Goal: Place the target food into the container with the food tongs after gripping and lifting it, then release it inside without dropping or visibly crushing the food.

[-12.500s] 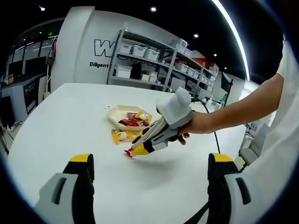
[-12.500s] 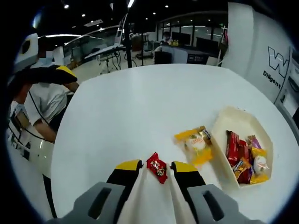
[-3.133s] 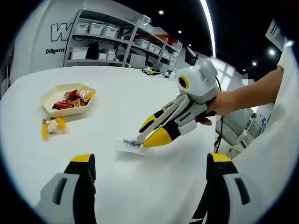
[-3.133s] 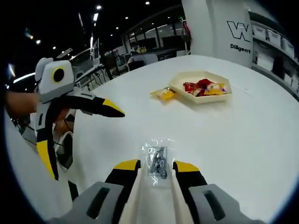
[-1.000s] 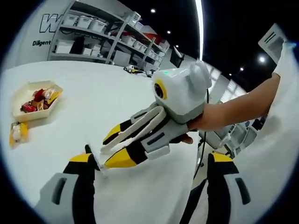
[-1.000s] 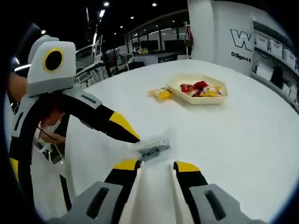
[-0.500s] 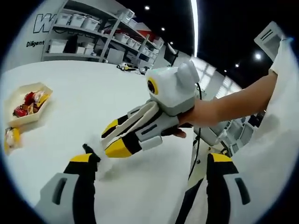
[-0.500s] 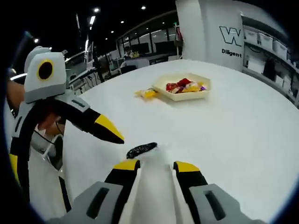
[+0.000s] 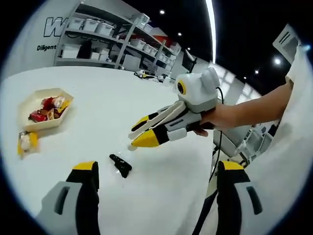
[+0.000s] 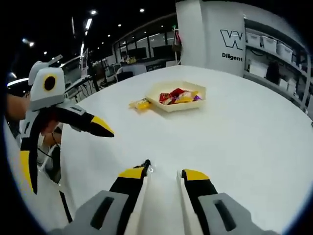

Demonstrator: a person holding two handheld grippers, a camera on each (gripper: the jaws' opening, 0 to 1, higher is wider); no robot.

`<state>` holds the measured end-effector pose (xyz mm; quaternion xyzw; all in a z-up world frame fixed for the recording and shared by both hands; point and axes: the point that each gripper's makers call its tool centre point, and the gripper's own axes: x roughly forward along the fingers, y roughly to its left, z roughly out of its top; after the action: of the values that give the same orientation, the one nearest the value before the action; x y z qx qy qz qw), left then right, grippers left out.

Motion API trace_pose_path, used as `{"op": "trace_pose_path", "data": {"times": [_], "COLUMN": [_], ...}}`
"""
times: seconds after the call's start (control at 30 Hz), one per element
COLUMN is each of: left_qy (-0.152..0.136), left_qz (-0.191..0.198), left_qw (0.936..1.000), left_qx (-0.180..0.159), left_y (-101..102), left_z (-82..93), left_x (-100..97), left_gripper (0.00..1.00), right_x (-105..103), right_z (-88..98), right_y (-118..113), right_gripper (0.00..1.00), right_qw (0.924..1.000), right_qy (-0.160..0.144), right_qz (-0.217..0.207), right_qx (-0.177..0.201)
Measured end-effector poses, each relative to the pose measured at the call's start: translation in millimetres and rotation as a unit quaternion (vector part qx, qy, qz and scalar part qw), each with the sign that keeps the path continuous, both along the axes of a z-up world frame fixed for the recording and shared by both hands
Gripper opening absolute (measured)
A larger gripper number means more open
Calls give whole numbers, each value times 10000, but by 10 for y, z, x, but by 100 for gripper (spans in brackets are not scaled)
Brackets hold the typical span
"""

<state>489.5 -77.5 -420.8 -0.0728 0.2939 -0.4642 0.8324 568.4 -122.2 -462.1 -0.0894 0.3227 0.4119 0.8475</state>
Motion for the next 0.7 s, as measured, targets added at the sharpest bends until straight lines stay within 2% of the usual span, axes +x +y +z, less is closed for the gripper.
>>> {"op": "trace_pose_path", "data": {"times": [0.37,0.6,0.7], "left_qy": [-88,-139,-293], "left_qz": [507,697,845], "left_qw": [9987,9974,9954], "left_qx": [54,135,350], "left_y": [422,574,683], "left_z": [21,1,-20], "left_x": [22,-18,-2], "left_gripper": [98,99,99], "right_x": [-95,-161,-177], "right_z": [-34,-38,-50], "right_y": [355,490,496], "right_gripper": [25,25,25], "right_qw": [9997,9994,9996], "right_qy": [100,138,113], "right_qz": [191,284,258], "right_qx": [95,105,18]}}
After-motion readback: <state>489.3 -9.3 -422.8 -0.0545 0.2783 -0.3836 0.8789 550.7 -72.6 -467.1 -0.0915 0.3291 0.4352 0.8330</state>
